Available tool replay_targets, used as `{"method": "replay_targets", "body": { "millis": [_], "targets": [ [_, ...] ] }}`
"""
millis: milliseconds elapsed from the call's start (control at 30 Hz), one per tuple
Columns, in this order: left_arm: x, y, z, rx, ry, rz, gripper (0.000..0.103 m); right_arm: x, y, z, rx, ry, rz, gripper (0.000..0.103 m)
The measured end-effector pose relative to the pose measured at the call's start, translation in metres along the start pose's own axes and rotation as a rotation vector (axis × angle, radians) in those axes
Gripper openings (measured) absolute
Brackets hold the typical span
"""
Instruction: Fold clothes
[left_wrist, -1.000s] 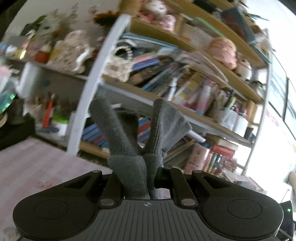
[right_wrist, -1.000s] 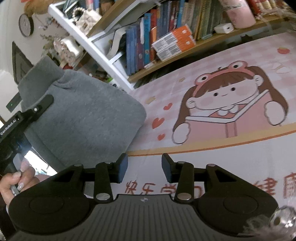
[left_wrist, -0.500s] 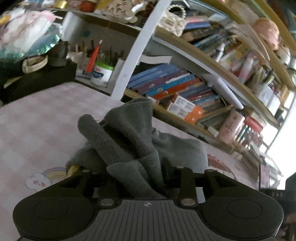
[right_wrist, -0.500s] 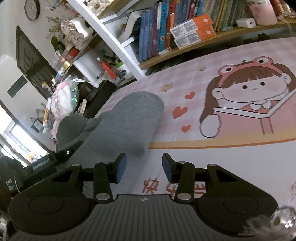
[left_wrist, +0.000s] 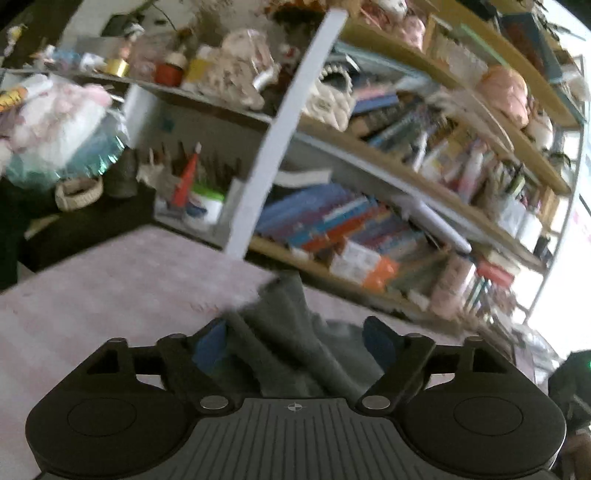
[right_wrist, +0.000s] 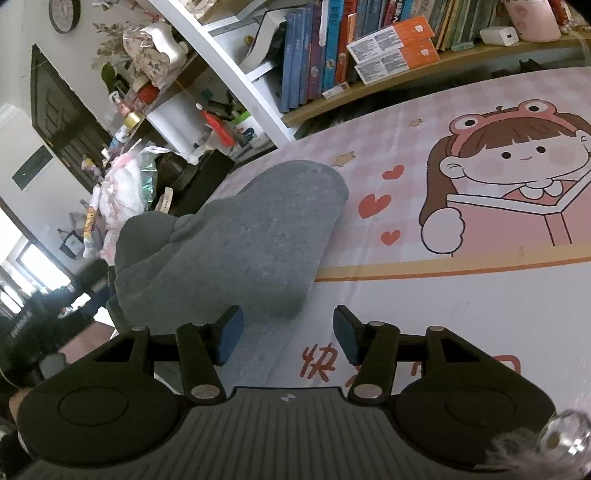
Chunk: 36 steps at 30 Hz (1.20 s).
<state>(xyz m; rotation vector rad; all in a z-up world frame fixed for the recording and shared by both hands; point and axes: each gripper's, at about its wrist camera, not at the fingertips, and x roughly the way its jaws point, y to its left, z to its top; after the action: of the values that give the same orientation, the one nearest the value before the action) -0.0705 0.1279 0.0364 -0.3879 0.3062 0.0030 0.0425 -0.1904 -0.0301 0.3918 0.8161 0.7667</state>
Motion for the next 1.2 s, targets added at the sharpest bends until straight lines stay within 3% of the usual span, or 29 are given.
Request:
{"method": "replay_targets", "body": {
  "millis": [67,200,267,333,400,500,600,633,733,800,833,900,967,1100,1200],
  "targets": [
    [0.006,0.004,0.006,0.001,0.008,0.021,0.087,0.001,0.002,-0.001,-0.003,0.003,0.006,0.053],
    [0.040,0.012,0.005,-0.001,0.116,0.028,0.087,0.000,0.005,-0.004,-0.003,0.001,0.016,0.054],
    [0.050,0.019,0.002,-0.033,0.115,0.030,0.085,-0.002,0.006,-0.006,0.001,-0.003,0.016,0.054],
    [0.056,0.026,0.001,-0.077,0.111,0.042,0.067,-0.003,0.005,-0.007,0.005,-0.006,0.014,0.054],
    [0.058,0.031,0.000,-0.100,0.102,0.030,0.031,-0.004,0.005,-0.007,0.007,-0.006,0.013,0.054],
    [0.050,0.025,0.003,-0.054,0.075,-0.021,0.016,-0.004,0.005,-0.007,0.006,-0.002,0.016,0.054],
    [0.022,0.002,0.011,0.089,-0.080,-0.040,0.015,-0.004,0.005,-0.006,0.002,-0.005,0.017,0.054],
    [0.014,-0.004,0.014,0.118,-0.131,-0.047,0.015,-0.004,0.005,-0.006,0.001,-0.007,0.018,0.054],
    [0.018,0.002,0.021,0.087,-0.101,-0.025,0.019,-0.003,0.005,-0.006,0.002,-0.007,0.018,0.054],
    [0.043,0.019,0.015,0.017,0.033,0.020,0.023,-0.003,0.005,-0.006,0.003,-0.004,0.022,0.054],
    [0.049,0.027,0.010,-0.020,0.062,0.042,0.026,-0.002,0.005,-0.007,0.002,-0.002,0.024,0.054],
    [0.060,0.042,-0.001,-0.091,0.113,0.082,0.056,-0.003,0.005,-0.007,0.000,0.000,0.024,0.054],
    [0.056,0.047,-0.001,-0.124,0.103,0.085,0.072,-0.003,0.005,-0.006,0.001,-0.003,0.019,0.055],
    [0.051,0.054,0.003,-0.162,0.099,0.067,0.076,-0.002,0.005,-0.006,0.006,-0.009,0.022,0.056],
    [0.053,0.057,0.000,-0.166,0.150,0.039,0.086,0.001,0.004,-0.006,0.020,-0.005,0.027,0.067]
  ]
}}
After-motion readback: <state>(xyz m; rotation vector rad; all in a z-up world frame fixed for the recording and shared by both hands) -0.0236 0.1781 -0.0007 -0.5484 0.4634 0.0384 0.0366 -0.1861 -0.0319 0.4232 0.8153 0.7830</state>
